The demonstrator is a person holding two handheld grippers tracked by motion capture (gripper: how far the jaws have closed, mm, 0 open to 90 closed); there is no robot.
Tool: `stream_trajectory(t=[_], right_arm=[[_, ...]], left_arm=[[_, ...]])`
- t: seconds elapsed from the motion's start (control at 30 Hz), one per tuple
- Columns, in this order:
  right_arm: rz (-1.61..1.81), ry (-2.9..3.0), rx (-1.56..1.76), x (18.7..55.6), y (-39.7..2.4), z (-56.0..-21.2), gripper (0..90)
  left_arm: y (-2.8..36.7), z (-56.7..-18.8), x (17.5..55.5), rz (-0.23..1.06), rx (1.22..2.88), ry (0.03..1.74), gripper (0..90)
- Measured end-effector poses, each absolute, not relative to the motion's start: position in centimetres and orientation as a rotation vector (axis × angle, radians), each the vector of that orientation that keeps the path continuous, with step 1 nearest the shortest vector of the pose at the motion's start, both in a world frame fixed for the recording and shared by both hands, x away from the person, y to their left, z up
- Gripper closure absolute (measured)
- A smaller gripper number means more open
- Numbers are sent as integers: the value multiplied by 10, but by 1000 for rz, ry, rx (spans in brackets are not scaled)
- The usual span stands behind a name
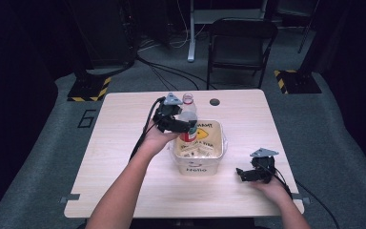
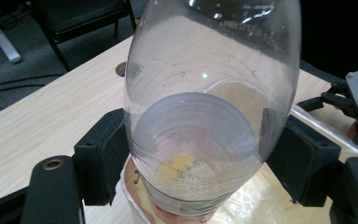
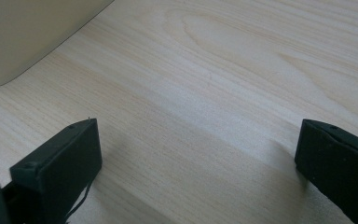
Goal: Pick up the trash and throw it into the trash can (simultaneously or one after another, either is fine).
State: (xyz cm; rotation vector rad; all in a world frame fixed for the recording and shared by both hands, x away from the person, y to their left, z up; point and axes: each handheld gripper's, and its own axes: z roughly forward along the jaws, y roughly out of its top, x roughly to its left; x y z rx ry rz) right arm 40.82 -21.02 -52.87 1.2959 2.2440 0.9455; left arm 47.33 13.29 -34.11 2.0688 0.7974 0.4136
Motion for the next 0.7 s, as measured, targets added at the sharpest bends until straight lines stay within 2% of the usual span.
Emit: stream_trajectory(t=[0.3, 0.7], right_arm=[[945, 2244, 1295, 408, -210, -529, 0], [946, 2244, 1295, 408, -210, -529, 0]], left_arm=[[136, -359, 476, 396, 2025, 829, 258], [134, -378, 478, 387, 2054, 826, 255]])
